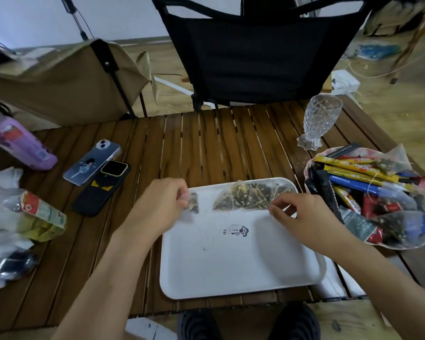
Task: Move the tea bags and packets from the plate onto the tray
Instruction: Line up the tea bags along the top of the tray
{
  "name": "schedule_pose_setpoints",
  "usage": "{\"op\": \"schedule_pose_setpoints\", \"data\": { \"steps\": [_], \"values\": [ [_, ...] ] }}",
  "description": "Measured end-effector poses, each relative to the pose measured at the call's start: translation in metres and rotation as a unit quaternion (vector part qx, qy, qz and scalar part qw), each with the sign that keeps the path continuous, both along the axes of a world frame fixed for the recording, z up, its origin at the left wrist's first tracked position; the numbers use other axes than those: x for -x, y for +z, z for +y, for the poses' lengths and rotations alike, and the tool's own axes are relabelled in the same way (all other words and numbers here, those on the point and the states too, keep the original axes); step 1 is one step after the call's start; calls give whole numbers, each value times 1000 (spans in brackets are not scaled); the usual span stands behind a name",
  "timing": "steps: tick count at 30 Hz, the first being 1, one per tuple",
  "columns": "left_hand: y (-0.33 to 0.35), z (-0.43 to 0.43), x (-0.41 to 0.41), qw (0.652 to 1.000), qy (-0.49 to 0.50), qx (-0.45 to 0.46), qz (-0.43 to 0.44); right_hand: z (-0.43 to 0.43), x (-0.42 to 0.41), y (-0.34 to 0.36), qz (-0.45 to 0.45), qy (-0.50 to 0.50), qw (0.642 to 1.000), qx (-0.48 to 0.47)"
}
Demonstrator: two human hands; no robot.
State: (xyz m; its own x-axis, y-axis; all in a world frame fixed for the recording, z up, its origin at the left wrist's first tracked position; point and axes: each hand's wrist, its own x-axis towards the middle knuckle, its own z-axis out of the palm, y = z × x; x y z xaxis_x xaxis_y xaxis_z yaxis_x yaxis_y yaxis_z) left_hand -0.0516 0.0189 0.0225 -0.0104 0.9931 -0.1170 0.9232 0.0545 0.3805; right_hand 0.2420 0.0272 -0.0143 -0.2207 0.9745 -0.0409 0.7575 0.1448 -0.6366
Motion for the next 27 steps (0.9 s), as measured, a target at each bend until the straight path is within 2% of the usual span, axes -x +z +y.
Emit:
{"op": "schedule_pose_setpoints", "data": {
  "steps": [6, 11, 16, 20, 23, 27],
  "values": [
    [-28, 28, -14, 999, -16, -46, -20, 0, -2, -3, -10, 7, 1000, 3],
    [-38, 34, -27, 997, -53, -28, -54, 2, -4, -4, -14, 3, 1000, 2],
    [-32, 33, -23, 997, -8, -50, -55, 1, -5, -3, -22, 7, 1000, 4],
    [-31, 26, -21, 998, 51, 11, -40, 0, -7, -2, -31, -4, 999, 7],
    [-33, 22, -28, 997, 17, 54, -61, 0, -6, -4, -47, 10, 998, 30],
    [-34, 22, -39, 997, -24, 50, -47, 3, -3, -10, -68, 29, 997, 31]
  ]
}}
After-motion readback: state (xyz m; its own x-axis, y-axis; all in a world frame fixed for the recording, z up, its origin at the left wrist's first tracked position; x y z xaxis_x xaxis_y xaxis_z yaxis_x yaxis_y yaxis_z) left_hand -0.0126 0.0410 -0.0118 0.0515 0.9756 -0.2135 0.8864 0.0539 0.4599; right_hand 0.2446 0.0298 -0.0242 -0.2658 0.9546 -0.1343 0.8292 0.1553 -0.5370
